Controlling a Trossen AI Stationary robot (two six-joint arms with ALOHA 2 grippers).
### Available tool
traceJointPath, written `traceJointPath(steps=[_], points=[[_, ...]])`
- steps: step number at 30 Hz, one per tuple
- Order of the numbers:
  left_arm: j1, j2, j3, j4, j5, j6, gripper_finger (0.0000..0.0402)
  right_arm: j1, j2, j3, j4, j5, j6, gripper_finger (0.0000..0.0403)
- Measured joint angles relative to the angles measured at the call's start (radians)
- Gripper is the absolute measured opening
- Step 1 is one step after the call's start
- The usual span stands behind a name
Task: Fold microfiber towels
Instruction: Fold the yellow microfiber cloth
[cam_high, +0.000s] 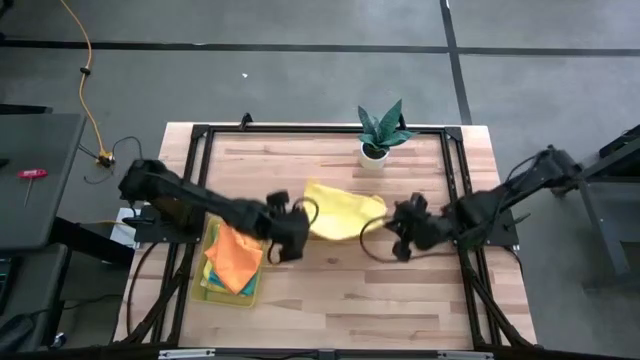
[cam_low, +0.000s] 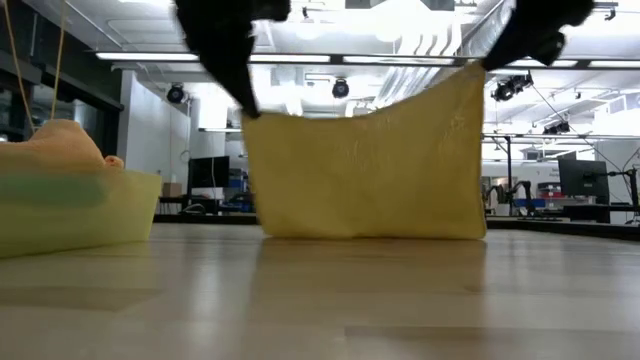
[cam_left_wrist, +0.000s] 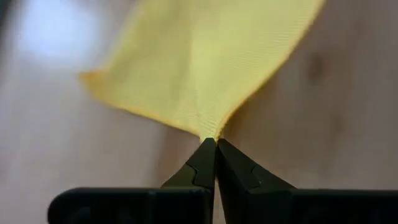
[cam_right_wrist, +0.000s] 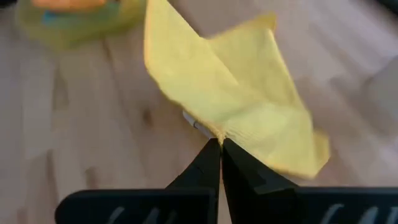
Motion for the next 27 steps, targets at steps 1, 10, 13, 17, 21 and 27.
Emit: traceJointPath(steps=[1,10,13,17,21,27], points=[[-0.03,0.014,-0.016,0.024,0.019,-0.046,0.0,0.025,0.025,0.0,0.0,-0.004,0.025,0.0],[-0.227,0.166,-0.083,0.242,0.151,-0.311,0.0,0.194,0.234,0.0,0.038,-0.071,0.278,0.0],[-0.254,0.204,-0.082,0.274,0.192,-0.359,0.0,0.239,0.293,0.0,0.08,-0.13,0.367,0.0],[-0.262,0.213,-0.082,0.274,0.214,-0.374,0.0,0.285,0.351,0.0,0.112,-0.249,0.444,0.0],[-0.242,0.195,-0.082,0.275,0.271,-0.355,0.0,0.31,0.366,0.0,0.144,-0.354,0.465,0.0],[-0.178,0.164,-0.081,0.274,0.446,-0.256,0.0,0.309,0.333,0.0,0.173,-0.383,0.467,0.0]])
